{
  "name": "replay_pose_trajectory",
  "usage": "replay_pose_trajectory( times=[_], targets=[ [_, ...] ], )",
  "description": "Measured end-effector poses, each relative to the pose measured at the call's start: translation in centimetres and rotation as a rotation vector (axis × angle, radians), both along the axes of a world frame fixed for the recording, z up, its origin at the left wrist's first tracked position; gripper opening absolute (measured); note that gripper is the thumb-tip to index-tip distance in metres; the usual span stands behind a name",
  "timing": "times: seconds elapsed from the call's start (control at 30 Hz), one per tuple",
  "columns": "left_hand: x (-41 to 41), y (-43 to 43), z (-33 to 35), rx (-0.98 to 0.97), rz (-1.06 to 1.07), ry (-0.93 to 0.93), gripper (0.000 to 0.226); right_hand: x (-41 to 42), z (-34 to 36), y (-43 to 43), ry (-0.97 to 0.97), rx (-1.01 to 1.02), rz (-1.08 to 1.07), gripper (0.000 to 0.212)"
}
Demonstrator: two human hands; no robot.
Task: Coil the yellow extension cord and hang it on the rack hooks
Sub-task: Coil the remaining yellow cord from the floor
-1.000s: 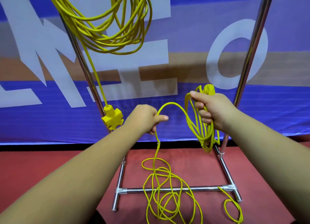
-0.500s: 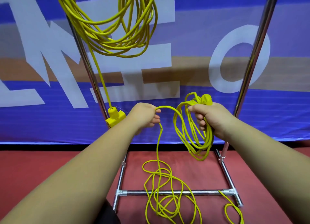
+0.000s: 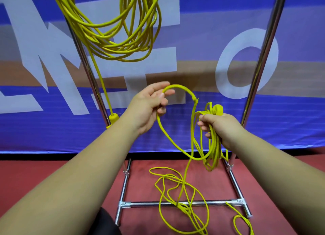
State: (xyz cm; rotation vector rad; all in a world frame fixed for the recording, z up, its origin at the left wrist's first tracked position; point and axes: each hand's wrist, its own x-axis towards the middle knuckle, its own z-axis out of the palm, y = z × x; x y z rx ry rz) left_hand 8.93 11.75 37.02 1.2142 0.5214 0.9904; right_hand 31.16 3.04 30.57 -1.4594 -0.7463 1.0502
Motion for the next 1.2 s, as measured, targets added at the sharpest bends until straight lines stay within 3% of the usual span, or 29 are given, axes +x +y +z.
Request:
replay_pose_trajectory(
  times=[0.1, 0.2, 0.33, 0.6, 0.73, 0.87, 1.0, 1.1, 1.13, 1.2],
  targets=[
    [0.5, -0.1, 0.8, -0.010, -0.037, -0.141, 0.050, -0.3, 0.3, 0.1, 0.087, 0.036, 0.066, 0.020],
    [0.7, 0.0, -0.1, 0.023, -0.004, -0.060, 0.042, -1.5, 1.0, -0.3, 0.159, 0.079, 0.227, 0.024],
    [0.1, 1.3, -2.2, 0.062, 0.129, 0.167, 0.031, -3.1, 2.1, -0.7, 0.221, 0.051, 0.263, 0.021],
    [-0.8, 2.6, -5.3, 0.381, 0.286, 0.666, 0.023, -4.8, 2.5, -1.0, 0.379, 0.024, 0.319, 0.048],
    [-0.7, 2.4, -6.6, 0.450, 0.206, 0.797, 0.015, -4.8, 2.7, -1.0, 0.461, 0.055, 0.324, 0.038],
    [-0.2, 2.3, -7.7, 0.610, 0.224, 1.095, 0.018, -4.4, 2.7, -1.0, 0.454, 0.041, 0.241, 0.027],
    [0.9, 0.8, -7.0, 0.463, 0.194, 1.289, 0.020, -3.5, 2.5, -0.9, 0.406, -0.002, 0.163, 0.024],
    [1.2, -0.9, -7.1, 0.359, -0.041, 1.566, 0.016, -3.0, 2.7, -0.9, 0.399, -0.010, 0.151, 0.023],
    [1.2, -1.4, -7.5, 0.270, -0.165, 1.561, 0.021, -2.9, 2.8, -0.8, 0.411, -0.002, 0.152, 0.022],
    [1.3, -2.0, -9.0, 0.028, -0.373, 1.382, 0.036, -2.7, 2.9, -0.8, 0.440, 0.008, 0.153, 0.019]
  ],
)
